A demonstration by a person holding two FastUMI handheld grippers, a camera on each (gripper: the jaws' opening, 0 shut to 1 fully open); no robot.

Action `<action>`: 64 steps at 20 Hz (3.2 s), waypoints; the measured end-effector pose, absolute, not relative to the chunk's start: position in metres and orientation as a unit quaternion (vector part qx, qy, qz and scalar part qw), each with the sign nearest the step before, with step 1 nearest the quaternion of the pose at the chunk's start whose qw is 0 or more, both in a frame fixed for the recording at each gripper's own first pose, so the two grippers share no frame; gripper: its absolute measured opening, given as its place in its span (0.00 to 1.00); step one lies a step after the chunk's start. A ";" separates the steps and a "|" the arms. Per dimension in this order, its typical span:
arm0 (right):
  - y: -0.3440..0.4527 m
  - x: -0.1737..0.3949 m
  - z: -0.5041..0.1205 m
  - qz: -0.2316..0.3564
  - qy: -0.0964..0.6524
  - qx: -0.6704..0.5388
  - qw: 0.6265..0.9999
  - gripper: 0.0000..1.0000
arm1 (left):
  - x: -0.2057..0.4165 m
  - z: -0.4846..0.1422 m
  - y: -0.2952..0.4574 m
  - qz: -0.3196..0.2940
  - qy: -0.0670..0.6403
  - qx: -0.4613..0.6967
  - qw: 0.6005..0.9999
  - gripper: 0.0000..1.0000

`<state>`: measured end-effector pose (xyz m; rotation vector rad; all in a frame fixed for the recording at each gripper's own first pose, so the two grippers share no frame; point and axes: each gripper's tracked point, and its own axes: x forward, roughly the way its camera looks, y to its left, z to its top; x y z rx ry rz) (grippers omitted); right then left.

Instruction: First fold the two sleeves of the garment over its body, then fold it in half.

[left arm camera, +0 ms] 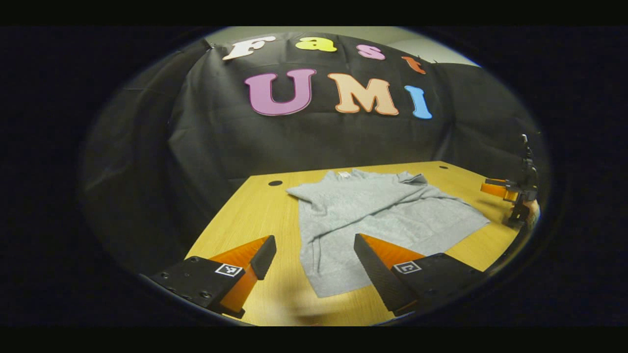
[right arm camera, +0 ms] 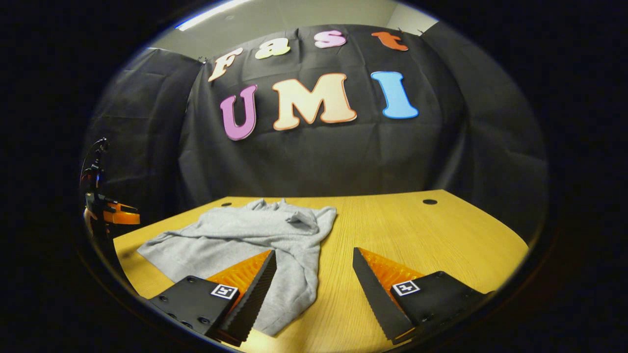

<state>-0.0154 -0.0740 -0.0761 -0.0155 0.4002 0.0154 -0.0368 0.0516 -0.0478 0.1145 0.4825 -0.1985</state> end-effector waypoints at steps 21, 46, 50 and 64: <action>-0.029 -0.070 -0.151 0.086 0.428 -0.071 0.897 0.95 | -0.074 -0.124 0.038 -0.146 0.394 0.079 0.904 0.96; 0.000 -0.074 -0.144 0.116 0.415 -0.107 0.896 0.09 | -0.078 -0.127 0.012 -0.187 0.382 0.058 0.903 0.04; 0.001 -0.076 -0.141 0.114 0.409 -0.124 0.897 0.02 | -0.080 -0.126 0.011 -0.185 0.374 0.062 0.907 0.01; 0.021 -0.036 -0.081 0.123 0.334 -0.066 0.932 0.02 | -0.036 -0.047 -0.015 -0.208 0.265 0.013 0.942 0.00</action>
